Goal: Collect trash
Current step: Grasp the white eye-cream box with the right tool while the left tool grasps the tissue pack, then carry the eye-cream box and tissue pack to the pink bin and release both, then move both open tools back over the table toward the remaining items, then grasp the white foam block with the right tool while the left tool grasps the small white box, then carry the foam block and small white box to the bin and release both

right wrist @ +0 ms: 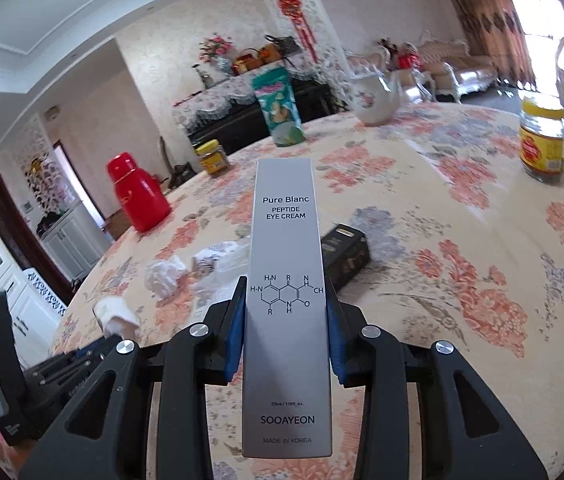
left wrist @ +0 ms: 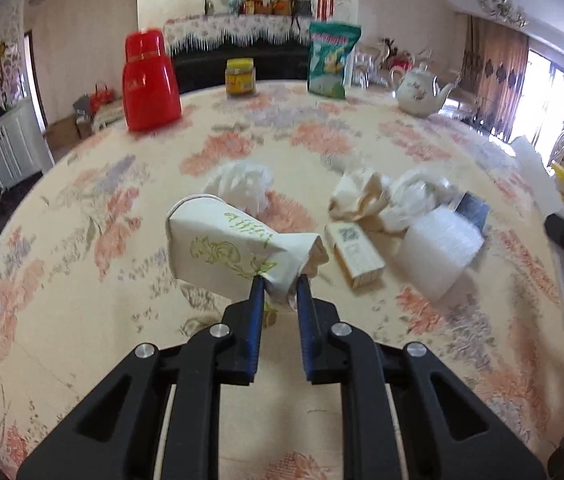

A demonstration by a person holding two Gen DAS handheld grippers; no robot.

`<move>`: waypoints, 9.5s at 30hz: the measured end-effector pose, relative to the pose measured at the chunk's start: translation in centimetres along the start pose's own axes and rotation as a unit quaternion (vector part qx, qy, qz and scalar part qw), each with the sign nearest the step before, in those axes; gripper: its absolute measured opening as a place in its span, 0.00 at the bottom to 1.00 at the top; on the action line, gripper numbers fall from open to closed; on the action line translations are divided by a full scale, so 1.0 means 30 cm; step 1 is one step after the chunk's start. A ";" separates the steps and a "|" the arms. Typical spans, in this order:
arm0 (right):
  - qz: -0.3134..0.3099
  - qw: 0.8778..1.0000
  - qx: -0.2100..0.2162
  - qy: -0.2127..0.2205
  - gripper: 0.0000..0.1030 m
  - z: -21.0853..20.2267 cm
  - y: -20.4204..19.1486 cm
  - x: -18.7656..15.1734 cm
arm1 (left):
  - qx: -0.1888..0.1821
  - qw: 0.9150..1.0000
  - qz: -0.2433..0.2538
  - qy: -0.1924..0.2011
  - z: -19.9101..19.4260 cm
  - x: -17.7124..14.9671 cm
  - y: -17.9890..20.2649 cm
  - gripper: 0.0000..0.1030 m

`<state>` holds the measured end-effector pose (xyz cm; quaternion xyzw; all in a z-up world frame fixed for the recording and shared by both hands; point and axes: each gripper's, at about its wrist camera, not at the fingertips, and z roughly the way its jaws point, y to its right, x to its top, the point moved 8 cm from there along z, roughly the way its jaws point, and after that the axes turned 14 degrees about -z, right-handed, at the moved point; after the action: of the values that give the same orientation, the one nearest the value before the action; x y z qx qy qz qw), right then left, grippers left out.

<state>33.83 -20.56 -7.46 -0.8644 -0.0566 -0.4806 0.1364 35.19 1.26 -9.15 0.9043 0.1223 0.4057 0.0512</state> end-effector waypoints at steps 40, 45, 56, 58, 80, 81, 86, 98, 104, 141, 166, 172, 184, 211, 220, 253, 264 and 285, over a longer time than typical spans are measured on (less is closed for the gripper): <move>-0.232 0.938 0.238 -0.093 0.34 0.023 -0.934 -0.245 | 0.035 0.993 -0.048 0.101 -0.540 -0.225 -0.605 0.16; -0.254 0.921 0.277 -0.104 0.34 0.012 -1.131 -0.291 | 0.071 0.987 -0.071 0.123 -0.644 -0.225 -0.765 0.16; -0.299 0.873 0.369 -0.109 0.34 -0.036 -1.637 -0.347 | 0.171 0.967 -0.118 0.146 -0.840 -0.256 -1.180 0.16; -0.304 0.867 0.379 -0.110 0.34 -0.040 -1.704 -0.354 | 0.188 0.964 -0.121 0.146 -0.867 -0.264 -1.260 0.16; -0.362 0.832 0.405 -0.108 0.54 -0.002 -2.084 -0.460 | 0.211 0.950 -0.194 0.123 -0.879 -0.392 -1.647 0.39; -0.357 0.835 0.404 -0.108 0.54 -0.001 -2.068 -0.453 | 0.213 0.948 -0.199 0.128 -0.890 -0.401 -1.650 0.47; -0.357 0.842 0.392 -0.094 0.54 -0.025 -1.952 -0.410 | 0.203 0.937 -0.232 0.163 -0.946 -0.434 -1.629 0.79; -0.304 0.910 0.278 -0.054 0.61 -0.020 -1.339 -0.224 | 0.080 0.965 -0.174 0.179 -0.844 -0.253 -1.159 0.95; -0.248 0.951 0.181 -0.045 0.62 0.030 -0.922 -0.096 | -0.016 0.980 -0.129 0.148 -0.672 -0.094 -0.755 0.95; -0.169 0.977 0.004 -0.133 0.65 0.357 -0.191 -0.082 | -0.050 0.995 -0.069 0.056 0.024 0.047 -0.074 0.95; -0.094 0.994 -0.059 -0.017 0.61 0.140 0.048 0.057 | -0.024 0.999 -0.017 -0.032 0.178 -0.011 0.143 0.83; -0.092 0.994 -0.057 -0.008 0.61 0.122 0.047 0.070 | -0.022 0.998 -0.011 -0.060 0.298 -0.012 0.224 0.65; -0.094 0.994 -0.051 -0.010 0.61 0.121 0.038 0.070 | -0.012 0.998 0.001 -0.060 0.277 -0.019 0.199 0.30; -0.128 0.991 -0.001 -0.035 0.61 0.180 -0.103 0.015 | -0.046 0.996 -0.037 0.059 -0.050 -0.030 -0.037 0.30; -0.141 0.988 0.014 -0.059 0.61 0.185 -0.189 -0.001 | -0.034 0.995 -0.043 0.084 -0.073 -0.010 -0.077 0.30; -0.300 0.931 0.201 -0.055 0.61 -0.028 -1.038 -0.198 | 0.054 0.984 -0.119 0.119 -0.549 -0.160 -0.747 0.31; -0.347 0.887 0.301 -0.050 0.62 -0.054 -1.531 -0.267 | 0.127 0.965 -0.166 0.157 -0.776 -0.211 -1.113 0.31; -0.371 0.826 0.418 -0.080 0.76 0.007 -2.136 -0.424 | 0.211 0.936 -0.248 0.133 -0.890 -0.330 -1.791 0.44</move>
<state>12.56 41.22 -6.71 -0.6742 -0.5788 -0.3547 0.2909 -0.74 50.33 -8.82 0.7731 0.4308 0.4618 -0.0586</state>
